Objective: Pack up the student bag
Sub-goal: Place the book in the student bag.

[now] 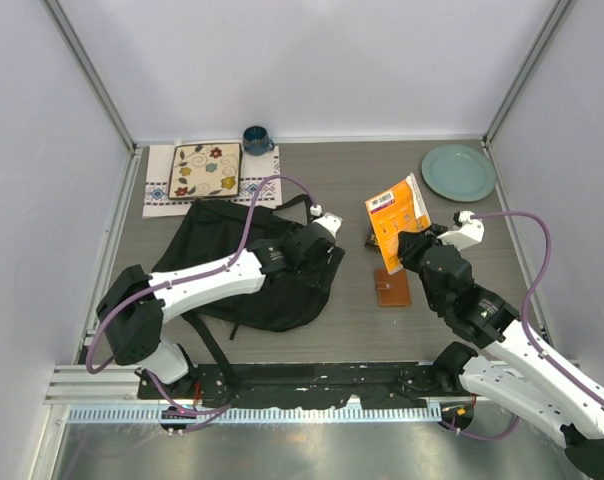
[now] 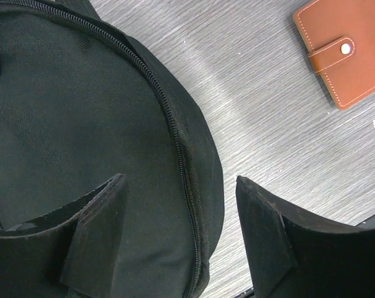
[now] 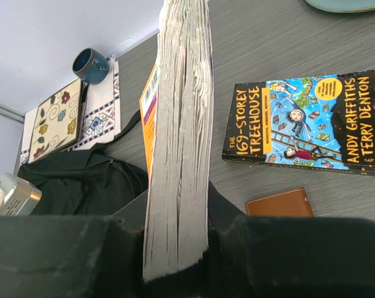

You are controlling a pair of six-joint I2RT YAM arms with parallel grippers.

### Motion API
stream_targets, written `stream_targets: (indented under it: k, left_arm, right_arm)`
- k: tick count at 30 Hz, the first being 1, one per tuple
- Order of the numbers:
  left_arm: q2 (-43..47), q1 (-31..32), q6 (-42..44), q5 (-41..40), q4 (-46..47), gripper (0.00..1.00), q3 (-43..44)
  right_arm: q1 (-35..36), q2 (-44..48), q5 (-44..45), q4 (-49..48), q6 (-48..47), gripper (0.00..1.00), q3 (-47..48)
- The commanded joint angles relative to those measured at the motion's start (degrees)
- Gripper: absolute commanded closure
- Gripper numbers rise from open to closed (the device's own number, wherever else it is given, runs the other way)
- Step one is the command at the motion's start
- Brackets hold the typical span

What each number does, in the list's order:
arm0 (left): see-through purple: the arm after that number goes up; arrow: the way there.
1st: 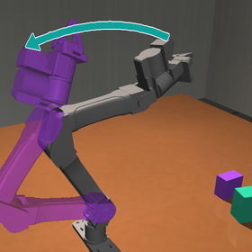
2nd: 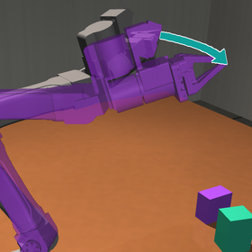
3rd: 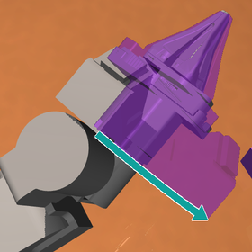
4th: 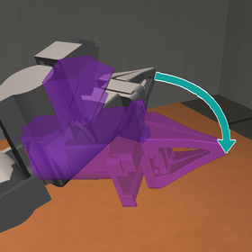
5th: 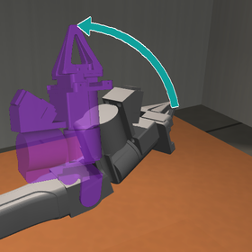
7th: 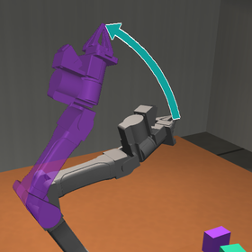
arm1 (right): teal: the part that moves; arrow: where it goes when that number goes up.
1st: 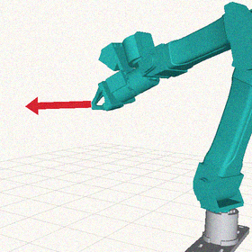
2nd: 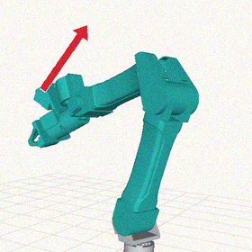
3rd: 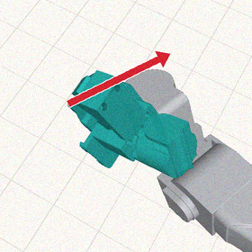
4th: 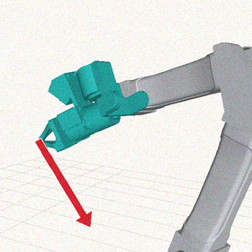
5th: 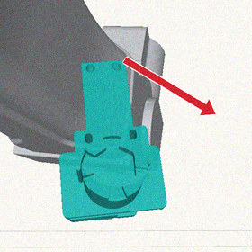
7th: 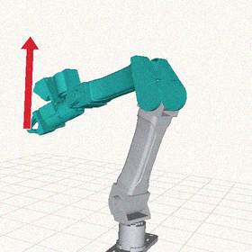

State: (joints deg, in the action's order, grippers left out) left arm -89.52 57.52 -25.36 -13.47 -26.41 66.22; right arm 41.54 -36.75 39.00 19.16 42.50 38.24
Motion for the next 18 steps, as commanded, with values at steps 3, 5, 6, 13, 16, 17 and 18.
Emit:
stream_targets:
  k: [3, 5, 6, 13, 16, 17, 18]
  left_arm:
    - [-0.7, 0.1, -1.5, 1.0, -0.9, 0.32, 2.3]
    - [-1.4, 0.1, -1.6, 1.4, -1.1, 0.32, 2.5]
    - [-2.1, 0.1, -1.7, 1.7, -1.0, 0.33, 2.6]
    - [-4.7, 0.1, -2.6, 3.4, -1.5, 0.49, 3.9]
    - [-5.0, 0.1, -2.8, 2.6, -2.0, 0.56, 4.2]
    - [-5.0, 0.1, -2.8, 2.4, -2.0, 0.58, 4.1]
    - [-5.1, 0.1, -2.8, 2.1, -2.1, 0.59, 4.3]
  right_arm:
    - [-0.1, 0.3, 0.9, -3.5, 1.7, 1.00, 0.3]
    - [-0.1, -0.2, 0.6, -3.5, 2.0, 0.99, 0.3]
    - [-0.1, -0.3, 0.6, -3.5, 2.0, 1.00, 0.3]
    - [-0.2, -0.6, 0.4, -3.5, 2.1, 1.00, 0.3]
    - [-0.2, -0.5, 0.5, -3.5, 2.1, 0.99, 0.3]
    - [-0.1, -0.6, 0.5, -3.5, 2.1, 0.99, 0.3]
    - [-0.2, -0.6, 0.5, -3.5, 2.1, 1.00, 0.3]
